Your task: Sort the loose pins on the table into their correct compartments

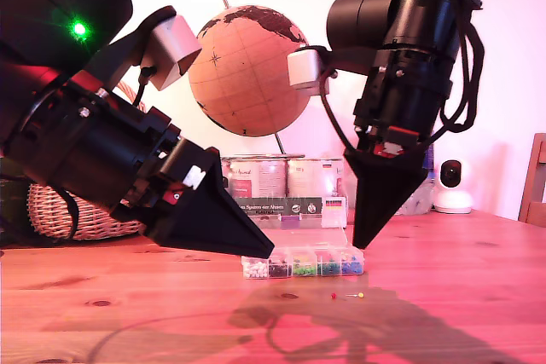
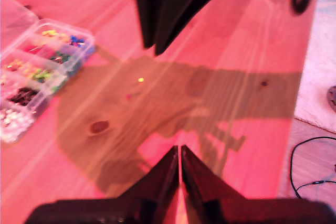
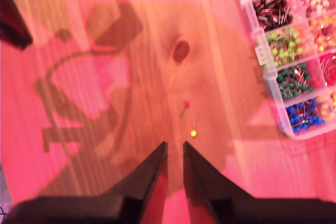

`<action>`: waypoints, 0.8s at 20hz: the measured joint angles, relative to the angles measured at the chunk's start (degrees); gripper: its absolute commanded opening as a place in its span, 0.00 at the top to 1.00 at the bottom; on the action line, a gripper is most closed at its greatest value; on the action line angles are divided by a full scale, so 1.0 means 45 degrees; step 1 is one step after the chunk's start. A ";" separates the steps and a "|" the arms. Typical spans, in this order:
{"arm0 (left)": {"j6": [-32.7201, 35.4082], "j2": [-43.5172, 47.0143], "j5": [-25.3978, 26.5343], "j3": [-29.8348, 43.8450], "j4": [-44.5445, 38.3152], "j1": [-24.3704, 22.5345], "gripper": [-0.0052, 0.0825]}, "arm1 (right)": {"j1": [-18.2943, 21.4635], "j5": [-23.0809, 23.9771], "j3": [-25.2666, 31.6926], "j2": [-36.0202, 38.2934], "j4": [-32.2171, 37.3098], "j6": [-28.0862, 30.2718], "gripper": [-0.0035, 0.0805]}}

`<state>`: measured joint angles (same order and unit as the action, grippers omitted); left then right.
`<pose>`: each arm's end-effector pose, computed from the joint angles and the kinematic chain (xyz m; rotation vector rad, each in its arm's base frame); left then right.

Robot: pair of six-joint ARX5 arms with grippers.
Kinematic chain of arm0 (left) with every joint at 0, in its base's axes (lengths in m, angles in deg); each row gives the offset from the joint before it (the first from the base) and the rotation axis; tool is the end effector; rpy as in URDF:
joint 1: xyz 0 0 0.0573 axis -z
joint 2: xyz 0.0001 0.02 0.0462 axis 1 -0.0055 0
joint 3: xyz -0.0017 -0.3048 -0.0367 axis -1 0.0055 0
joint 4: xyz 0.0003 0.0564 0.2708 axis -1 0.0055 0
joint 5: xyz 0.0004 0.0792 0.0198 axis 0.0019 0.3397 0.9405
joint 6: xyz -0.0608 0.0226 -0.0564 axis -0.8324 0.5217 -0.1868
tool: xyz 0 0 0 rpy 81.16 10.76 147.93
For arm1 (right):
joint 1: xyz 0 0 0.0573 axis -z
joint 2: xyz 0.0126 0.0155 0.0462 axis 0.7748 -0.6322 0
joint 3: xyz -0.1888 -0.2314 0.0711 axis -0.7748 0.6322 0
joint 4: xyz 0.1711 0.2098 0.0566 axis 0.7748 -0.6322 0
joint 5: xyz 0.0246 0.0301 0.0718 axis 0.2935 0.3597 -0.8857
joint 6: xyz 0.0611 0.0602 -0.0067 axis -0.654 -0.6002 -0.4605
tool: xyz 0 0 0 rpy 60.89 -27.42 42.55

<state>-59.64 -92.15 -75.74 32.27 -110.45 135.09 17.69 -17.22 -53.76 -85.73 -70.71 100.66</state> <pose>0.1936 -0.2302 0.1338 0.2132 0.5609 -1.1168 0.2984 0.2096 0.1764 -0.8842 1.0172 1.1209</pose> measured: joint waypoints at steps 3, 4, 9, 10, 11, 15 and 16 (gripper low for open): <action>0.0000 -0.0087 0.0005 0.0000 -0.0015 -0.0005 0.97 | 0.0000 0.0049 -0.0005 -0.0369 0.0189 0.0005 0.79; 0.0000 -0.0097 0.0005 0.0000 -0.0005 -0.0005 0.97 | 0.0000 0.0053 0.0000 -0.0481 0.0321 0.0005 0.79; 0.0000 -0.0097 0.0005 0.0000 -0.0019 -0.0005 0.97 | 0.0000 0.0092 0.0000 -0.0525 0.0636 0.0005 0.79; 0.0000 -0.0097 0.0005 0.0000 -0.0019 -0.0005 0.97 | 0.0000 0.0092 0.0000 -0.0525 0.0631 0.0010 0.79; 0.0000 -0.0097 0.0005 0.0000 -0.0015 -0.0005 0.97 | 0.0000 0.0092 0.0000 -0.0525 0.0636 0.0010 0.79; 0.0000 -0.0097 0.0005 0.0000 -0.0019 -0.0005 0.97 | 0.0005 0.0102 0.0000 -0.0627 0.0646 0.0291 0.79; -0.0005 -0.0097 0.0005 0.0000 -0.0019 -0.0005 0.97 | 0.0010 0.0112 0.0000 -0.0758 0.0646 0.0291 0.79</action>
<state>-59.67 -92.58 -75.72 32.27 -110.54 135.07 17.73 -16.72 -53.76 -89.14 -67.80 101.98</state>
